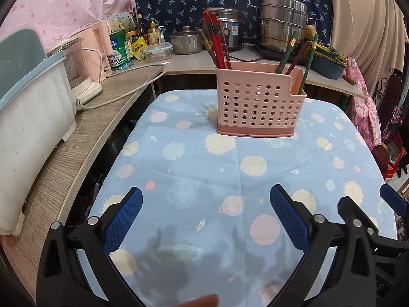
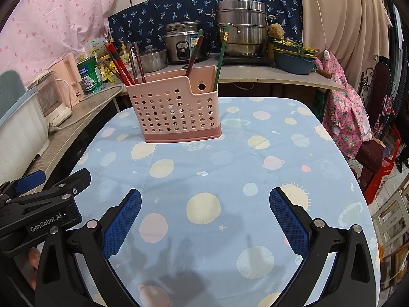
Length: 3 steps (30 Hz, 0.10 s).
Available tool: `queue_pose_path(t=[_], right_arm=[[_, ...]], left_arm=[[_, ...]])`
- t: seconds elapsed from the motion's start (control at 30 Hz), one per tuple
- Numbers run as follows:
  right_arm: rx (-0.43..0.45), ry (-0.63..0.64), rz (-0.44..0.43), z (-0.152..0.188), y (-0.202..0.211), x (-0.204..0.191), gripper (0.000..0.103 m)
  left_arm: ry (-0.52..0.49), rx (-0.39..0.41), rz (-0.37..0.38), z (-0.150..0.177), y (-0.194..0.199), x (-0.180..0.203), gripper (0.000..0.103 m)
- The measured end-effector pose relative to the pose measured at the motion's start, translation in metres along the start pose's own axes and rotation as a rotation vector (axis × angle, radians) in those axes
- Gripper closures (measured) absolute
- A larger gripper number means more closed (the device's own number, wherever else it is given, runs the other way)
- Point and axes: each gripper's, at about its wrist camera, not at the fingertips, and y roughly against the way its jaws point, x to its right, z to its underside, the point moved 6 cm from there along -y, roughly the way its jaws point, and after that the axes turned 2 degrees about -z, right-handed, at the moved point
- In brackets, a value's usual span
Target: Organize utensils
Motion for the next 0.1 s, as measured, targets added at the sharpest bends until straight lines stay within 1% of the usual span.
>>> queue_pose_path(t=[0.1], right_arm=[[0.001,0.001,0.000,-0.0003,-0.0007,-0.0002,0.006]], left_arm=[[0.001,-0.001,0.003,-0.0009,-0.0010,0.0001,0.008]])
